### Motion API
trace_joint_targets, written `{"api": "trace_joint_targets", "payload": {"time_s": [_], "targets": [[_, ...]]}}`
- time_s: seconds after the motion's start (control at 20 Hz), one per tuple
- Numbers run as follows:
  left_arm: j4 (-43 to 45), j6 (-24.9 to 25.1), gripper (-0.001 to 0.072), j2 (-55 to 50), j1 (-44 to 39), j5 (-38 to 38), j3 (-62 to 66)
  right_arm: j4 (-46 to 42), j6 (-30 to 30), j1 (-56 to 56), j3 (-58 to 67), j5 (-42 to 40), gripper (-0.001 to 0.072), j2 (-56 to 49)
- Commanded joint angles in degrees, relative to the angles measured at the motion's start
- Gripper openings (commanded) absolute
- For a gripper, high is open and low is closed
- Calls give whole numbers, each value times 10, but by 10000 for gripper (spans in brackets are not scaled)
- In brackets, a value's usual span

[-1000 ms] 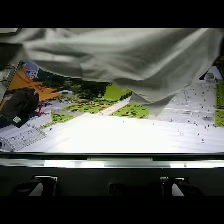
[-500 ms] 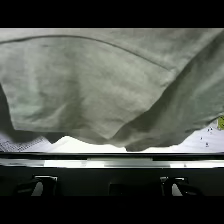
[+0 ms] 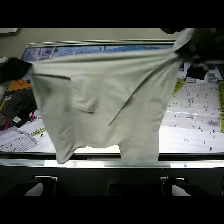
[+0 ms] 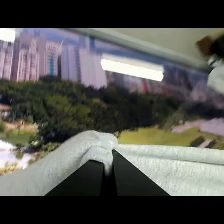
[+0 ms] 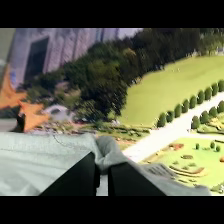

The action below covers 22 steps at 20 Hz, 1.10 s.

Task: Fold the clothes and pants, and hang the long-sleeved shirts on hangers.

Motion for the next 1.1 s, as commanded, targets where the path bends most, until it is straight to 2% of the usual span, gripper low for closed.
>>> {"api": "trace_joint_targets", "payload": {"time_s": [0.0, 0.1, 0.2, 0.25, 0.4, 0.45, 0.5, 0.55, 0.6, 0.8, 0.85, 0.9, 1.05], "targets": [[-14, 27, 27, -184, -53, 44, -7, -80, -12, 70, -64, -56, 37, -158], [-40, 27, 28, -264, -75, 75, -1, -89, 6, 84, -64, -123, 37, -241], [-67, 27, 27, -319, -90, 97, 6, -72, 53, 85, -64, -184, 37, -302], [-80, 27, 28, -339, -95, 101, 11, -64, 68, 85, -64, -203, 37, -322], [-114, 27, 42, -364, -99, 99, 16, -26, 65, 85, -64, -220, 46, -353], [-122, 24, 169, -364, -97, 96, 16, -26, 63, 85, -64, -215, 88, -353], [-131, 16, 354, -361, -92, 89, 16, -24, 56, 82, -61, -201, 198, -352], [-138, 16, 529, -355, -83, 70, 20, -20, 42, 73, -55, -175, 375, -349], [-139, 16, 564, -346, -70, 41, 26, -11, 11, 59, -47, -141, 486, -341], [-137, 59, 564, -266, 18, -122, 36, 18, -134, -60, -42, 2, 460, -265], [-135, 69, 564, -244, 39, -158, 35, 17, -175, -92, -42, 36, 374, -246], [-130, 70, 564, -221, 60, -188, 30, 16, -208, -119, -46, 65, 333, -233], [-120, 74, 559, -169, 99, -217, 1, 23, -223, -182, -104, 60, 326, -214]]}}
